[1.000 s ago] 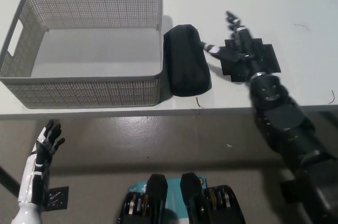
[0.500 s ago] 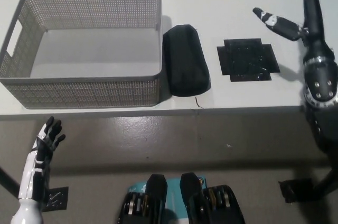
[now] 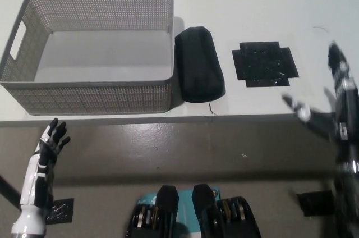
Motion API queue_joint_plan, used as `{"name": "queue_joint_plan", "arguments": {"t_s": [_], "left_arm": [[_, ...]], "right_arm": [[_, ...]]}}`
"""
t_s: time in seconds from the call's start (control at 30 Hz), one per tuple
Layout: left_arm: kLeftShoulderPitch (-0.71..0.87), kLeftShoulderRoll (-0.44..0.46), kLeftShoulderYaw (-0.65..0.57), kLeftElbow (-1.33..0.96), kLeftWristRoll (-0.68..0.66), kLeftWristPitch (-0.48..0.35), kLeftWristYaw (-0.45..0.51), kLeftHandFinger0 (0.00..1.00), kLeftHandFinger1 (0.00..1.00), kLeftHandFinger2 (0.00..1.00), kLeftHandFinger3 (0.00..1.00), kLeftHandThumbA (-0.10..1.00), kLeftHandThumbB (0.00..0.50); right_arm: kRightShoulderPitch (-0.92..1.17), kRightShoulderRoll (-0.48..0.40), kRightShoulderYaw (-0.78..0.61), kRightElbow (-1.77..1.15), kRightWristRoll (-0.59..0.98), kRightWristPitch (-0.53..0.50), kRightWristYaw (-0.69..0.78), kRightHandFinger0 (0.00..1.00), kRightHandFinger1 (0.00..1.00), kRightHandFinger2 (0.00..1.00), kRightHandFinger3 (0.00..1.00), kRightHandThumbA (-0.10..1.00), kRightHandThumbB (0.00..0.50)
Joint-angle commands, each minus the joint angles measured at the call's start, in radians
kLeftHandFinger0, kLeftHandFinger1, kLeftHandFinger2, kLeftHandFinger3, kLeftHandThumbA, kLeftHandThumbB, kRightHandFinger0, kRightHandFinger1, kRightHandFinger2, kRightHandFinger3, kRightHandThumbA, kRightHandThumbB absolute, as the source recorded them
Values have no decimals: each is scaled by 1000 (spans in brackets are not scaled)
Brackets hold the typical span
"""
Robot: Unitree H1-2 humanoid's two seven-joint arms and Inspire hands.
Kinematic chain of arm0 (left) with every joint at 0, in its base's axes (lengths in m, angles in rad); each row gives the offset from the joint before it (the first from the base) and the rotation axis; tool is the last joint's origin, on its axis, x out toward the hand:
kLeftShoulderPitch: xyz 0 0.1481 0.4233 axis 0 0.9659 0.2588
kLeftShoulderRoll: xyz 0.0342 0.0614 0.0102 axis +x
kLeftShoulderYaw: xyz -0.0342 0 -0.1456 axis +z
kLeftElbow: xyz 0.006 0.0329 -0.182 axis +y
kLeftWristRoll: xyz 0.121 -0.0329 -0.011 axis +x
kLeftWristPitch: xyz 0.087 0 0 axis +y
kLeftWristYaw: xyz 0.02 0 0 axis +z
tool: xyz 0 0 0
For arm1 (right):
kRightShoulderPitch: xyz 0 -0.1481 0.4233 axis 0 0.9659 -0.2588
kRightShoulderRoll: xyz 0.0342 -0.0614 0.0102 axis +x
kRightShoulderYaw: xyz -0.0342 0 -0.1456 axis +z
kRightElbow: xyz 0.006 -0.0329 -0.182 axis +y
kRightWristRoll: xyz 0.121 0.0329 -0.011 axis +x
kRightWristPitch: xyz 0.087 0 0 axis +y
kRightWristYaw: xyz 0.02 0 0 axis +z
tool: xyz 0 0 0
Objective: Use the right hand to push the pencil case on the right hand side to the container on the left side
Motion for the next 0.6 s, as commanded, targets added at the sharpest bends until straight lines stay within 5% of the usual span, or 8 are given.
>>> {"name": "queue_joint_plan", "arguments": {"t_s": [0.0, 0.07, 0.13, 0.57], "left_arm": [[-29, 32, 7, 3, -10, -40, -12, 1000, 1000, 1000, 1000, 1000, 47], [-30, 31, 6, 2, -2, -40, -6, 1000, 1000, 1000, 1000, 1000, 32], [-31, 33, 5, -1, 0, -41, -8, 1000, 1000, 1000, 1000, 1000, 13], [-29, 29, 1, 1, 7, -41, -6, 1000, 1000, 1000, 1000, 1000, 23]], "right_arm": [[57, 23, -28, -46, 152, -79, 106, 1000, 1000, 1000, 1000, 1000, 255], [82, 38, -34, -22, 204, -79, 154, 1000, 1000, 1000, 1000, 1000, 245], [106, 44, -27, -5, 249, -79, 205, 1000, 1000, 1000, 1000, 1000, 183], [108, 89, -47, 150, 281, -79, 322, 1000, 1000, 1000, 1000, 1000, 235]]}}
